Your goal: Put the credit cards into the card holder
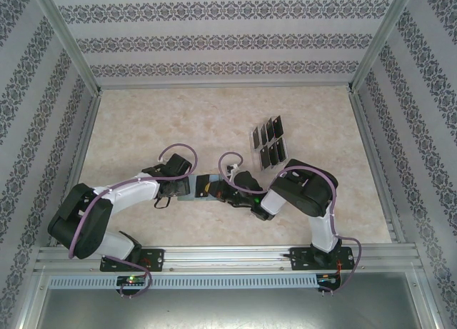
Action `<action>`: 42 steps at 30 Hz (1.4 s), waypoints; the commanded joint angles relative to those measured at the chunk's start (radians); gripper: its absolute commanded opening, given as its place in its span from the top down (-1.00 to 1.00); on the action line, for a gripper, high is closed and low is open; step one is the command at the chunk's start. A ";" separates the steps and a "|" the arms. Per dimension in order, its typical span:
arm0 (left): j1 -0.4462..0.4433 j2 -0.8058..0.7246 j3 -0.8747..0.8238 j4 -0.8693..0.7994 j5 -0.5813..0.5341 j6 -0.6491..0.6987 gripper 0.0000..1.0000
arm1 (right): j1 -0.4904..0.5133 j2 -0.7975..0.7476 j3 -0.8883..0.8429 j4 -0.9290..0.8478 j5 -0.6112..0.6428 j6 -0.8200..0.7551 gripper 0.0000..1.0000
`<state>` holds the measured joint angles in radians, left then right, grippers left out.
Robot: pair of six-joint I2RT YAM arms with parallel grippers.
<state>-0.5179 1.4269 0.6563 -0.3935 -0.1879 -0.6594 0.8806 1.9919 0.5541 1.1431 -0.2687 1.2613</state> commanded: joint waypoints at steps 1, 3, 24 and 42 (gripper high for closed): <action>-0.010 0.010 -0.026 -0.041 -0.019 -0.009 -0.56 | 0.017 -0.012 -0.031 -0.022 0.031 0.021 1.00; -0.010 0.011 -0.025 -0.041 -0.021 -0.008 -0.56 | 0.018 -0.011 -0.036 -0.022 0.035 0.027 1.00; -0.010 0.008 -0.026 -0.045 -0.025 -0.009 -0.55 | 0.021 0.043 0.000 -0.036 0.013 0.102 1.00; -0.012 0.011 -0.022 -0.042 -0.027 -0.009 -0.56 | 0.017 0.083 0.044 -0.041 -0.048 0.109 1.00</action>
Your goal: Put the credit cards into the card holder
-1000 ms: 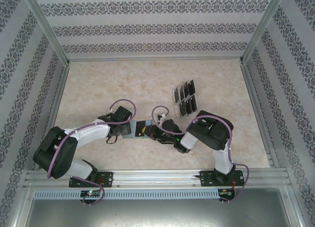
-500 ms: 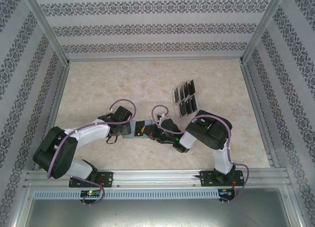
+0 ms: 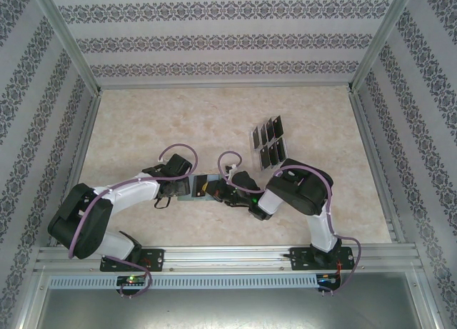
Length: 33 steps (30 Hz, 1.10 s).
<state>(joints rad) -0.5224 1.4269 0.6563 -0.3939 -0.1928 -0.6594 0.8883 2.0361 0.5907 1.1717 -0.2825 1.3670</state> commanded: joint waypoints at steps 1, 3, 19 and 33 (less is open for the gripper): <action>-0.007 0.012 -0.022 -0.043 -0.022 -0.009 -0.56 | 0.010 0.042 0.011 -0.072 -0.039 0.004 1.00; -0.008 0.011 -0.020 -0.043 -0.022 -0.009 -0.56 | 0.009 0.046 0.018 -0.079 -0.049 0.006 1.00; -0.012 0.004 -0.020 -0.045 -0.022 -0.012 -0.55 | -0.024 -0.131 0.063 -0.471 -0.052 -0.129 0.16; -0.012 0.011 -0.016 -0.034 -0.015 -0.012 -0.55 | -0.045 -0.128 0.177 -0.662 -0.094 -0.210 -0.08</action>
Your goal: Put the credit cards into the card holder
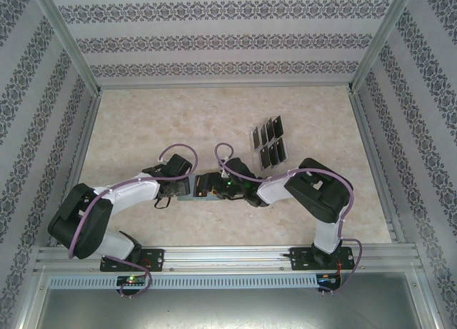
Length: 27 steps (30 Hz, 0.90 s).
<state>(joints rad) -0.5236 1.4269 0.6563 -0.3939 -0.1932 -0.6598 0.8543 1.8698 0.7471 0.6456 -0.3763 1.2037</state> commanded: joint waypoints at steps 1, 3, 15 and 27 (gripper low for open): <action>-0.011 0.010 -0.016 -0.035 -0.015 -0.011 -0.55 | -0.011 0.041 0.033 -0.161 -0.001 -0.055 -0.08; -0.010 0.010 -0.016 -0.034 -0.015 -0.011 -0.56 | -0.009 0.039 0.062 -0.231 0.007 -0.080 -0.08; -0.010 0.006 -0.015 -0.025 -0.008 -0.012 -0.55 | -0.011 -0.023 0.152 -0.526 0.115 -0.210 -0.10; -0.015 0.008 -0.025 -0.007 0.004 -0.016 -0.55 | -0.003 -0.002 0.229 -0.609 0.126 -0.261 -0.10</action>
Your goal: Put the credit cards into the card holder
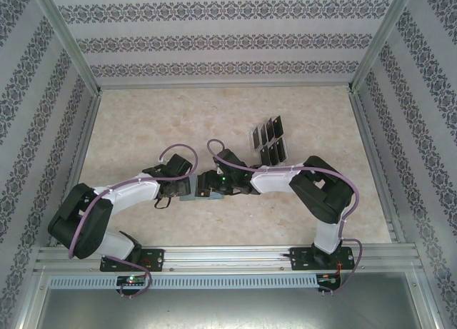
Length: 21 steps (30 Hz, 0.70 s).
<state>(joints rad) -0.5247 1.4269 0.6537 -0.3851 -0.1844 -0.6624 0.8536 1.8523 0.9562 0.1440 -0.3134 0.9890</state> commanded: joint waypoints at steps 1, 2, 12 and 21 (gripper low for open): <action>-0.012 0.009 -0.024 -0.013 -0.004 -0.013 -0.55 | -0.001 0.020 0.028 -0.114 0.063 -0.049 -0.10; -0.013 0.010 -0.024 -0.011 -0.003 -0.015 -0.55 | 0.000 0.023 0.036 -0.118 0.063 -0.052 -0.10; -0.021 0.017 -0.028 0.007 0.000 -0.018 -0.55 | 0.016 0.068 0.111 -0.147 0.050 -0.062 -0.10; -0.023 0.018 -0.027 0.012 0.005 -0.020 -0.55 | 0.005 0.048 0.139 -0.234 0.094 -0.118 -0.11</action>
<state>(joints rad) -0.5312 1.4273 0.6479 -0.3725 -0.1848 -0.6666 0.8619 1.9026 1.0809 -0.0132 -0.2840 0.9157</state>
